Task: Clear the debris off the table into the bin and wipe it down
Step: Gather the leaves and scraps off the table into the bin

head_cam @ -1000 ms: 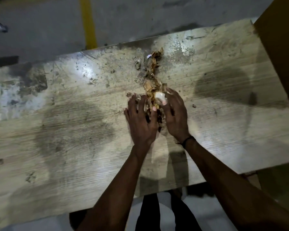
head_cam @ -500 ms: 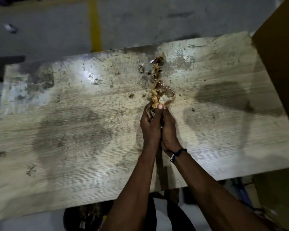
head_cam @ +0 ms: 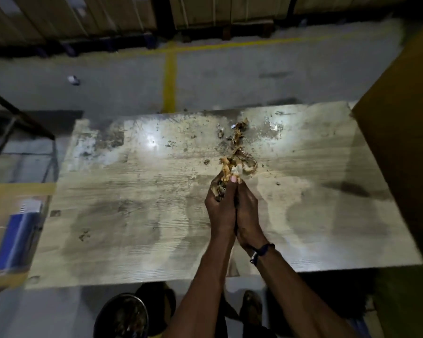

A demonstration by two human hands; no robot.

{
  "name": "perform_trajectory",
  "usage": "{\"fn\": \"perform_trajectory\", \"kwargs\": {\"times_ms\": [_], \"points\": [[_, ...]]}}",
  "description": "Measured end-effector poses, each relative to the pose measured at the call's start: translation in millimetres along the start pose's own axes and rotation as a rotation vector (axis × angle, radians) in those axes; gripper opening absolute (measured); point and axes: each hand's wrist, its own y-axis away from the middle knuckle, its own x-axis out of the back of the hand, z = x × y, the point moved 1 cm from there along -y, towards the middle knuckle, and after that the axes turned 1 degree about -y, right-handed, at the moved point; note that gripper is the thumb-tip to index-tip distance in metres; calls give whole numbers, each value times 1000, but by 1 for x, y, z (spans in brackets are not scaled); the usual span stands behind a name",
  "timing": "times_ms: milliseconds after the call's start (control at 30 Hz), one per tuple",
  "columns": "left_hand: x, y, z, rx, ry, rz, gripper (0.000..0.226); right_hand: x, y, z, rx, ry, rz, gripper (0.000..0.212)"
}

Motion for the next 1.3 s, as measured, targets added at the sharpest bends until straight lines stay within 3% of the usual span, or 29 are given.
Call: {"fn": "perform_trajectory", "kwargs": {"times_ms": [367,633,933,1133,1300], "points": [[12,88,94,-177,82,72,32,-41,93,-67,27,29,-168,39],[73,135,145,-304,113,195,27,-94,172,-73,31,88,-325,36],[210,162,189,-387,126,423,20,-188,256,-8,57,264,-546,36],[343,183,188,-326,198,624,36,-253,337,80,-86,311,-630,32],[430,203,166,-225,221,779,27,-276,386,147,-234,405,-696,35]]}}
